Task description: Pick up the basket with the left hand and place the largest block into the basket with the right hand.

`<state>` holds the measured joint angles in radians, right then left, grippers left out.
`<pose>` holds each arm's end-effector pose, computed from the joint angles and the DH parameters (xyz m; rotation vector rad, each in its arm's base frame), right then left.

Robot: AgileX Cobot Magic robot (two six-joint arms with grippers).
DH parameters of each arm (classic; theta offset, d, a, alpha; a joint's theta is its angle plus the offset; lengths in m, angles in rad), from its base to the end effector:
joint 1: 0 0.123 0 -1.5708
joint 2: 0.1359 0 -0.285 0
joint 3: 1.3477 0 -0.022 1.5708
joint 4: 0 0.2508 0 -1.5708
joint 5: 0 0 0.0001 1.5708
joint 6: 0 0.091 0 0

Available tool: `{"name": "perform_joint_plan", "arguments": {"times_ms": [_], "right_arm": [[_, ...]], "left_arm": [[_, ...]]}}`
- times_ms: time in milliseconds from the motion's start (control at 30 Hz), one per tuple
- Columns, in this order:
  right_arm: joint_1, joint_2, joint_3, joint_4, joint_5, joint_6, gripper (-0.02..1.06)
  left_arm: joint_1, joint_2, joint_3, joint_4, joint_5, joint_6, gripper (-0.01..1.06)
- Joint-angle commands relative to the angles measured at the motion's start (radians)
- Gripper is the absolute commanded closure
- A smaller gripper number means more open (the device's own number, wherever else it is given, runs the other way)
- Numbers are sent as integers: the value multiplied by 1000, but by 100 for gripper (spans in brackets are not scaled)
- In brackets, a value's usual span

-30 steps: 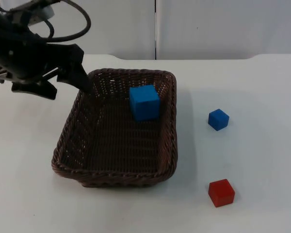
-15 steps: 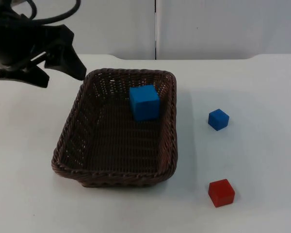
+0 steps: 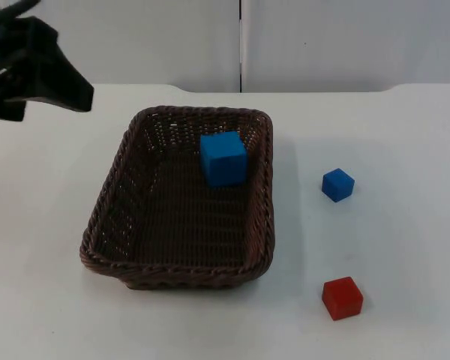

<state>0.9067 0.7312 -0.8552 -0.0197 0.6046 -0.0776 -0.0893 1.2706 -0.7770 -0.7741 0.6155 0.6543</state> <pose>0.0872 0.1098 0.3794 -0.9531 1.7592 0.5179 0.2415 -0.0586 0.2613 0.2690 2.4063 -0.5557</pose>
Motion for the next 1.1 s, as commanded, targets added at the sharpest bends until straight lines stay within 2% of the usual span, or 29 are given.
{"name": "perform_joint_plan", "arguments": {"times_ms": [0, 200, 500, 633, 667, 733, 800, 933, 1067], "right_arm": [[-1, -25, 26, 3, -11, 15, -1], [-1, -116, 108, 3, 4, 44, -1], [-1, -329, 236, 3, 42, 84, -1], [-1, -434, 258, 3, 128, 85, -1], [-1, -434, 258, 3, 128, 85, -1], [-1, -497, 258, 3, 185, 93, -1], [-1, -521, 258, 3, 202, 96, -1], [-1, -613, 258, 3, 296, 113, -1], [-1, -665, 258, 3, 352, 114, -1]], "left_arm": [[-4, -64, 26, 7, 0, 3, 32], [-4, -269, 91, 13, 5, -9, 32], [-4, -591, 131, 162, 80, -143, 32], [-4, -769, 182, 286, 105, -273, 32], [-4, -769, 182, 286, 105, -273, 32], [-4, -863, 194, 374, 144, -366, 32], [-4, -899, 194, 415, 166, -394, 32], [-4, -1033, 194, 564, 255, -533, 32], [-4, -1104, 194, 617, 310, -574, 32]]}}
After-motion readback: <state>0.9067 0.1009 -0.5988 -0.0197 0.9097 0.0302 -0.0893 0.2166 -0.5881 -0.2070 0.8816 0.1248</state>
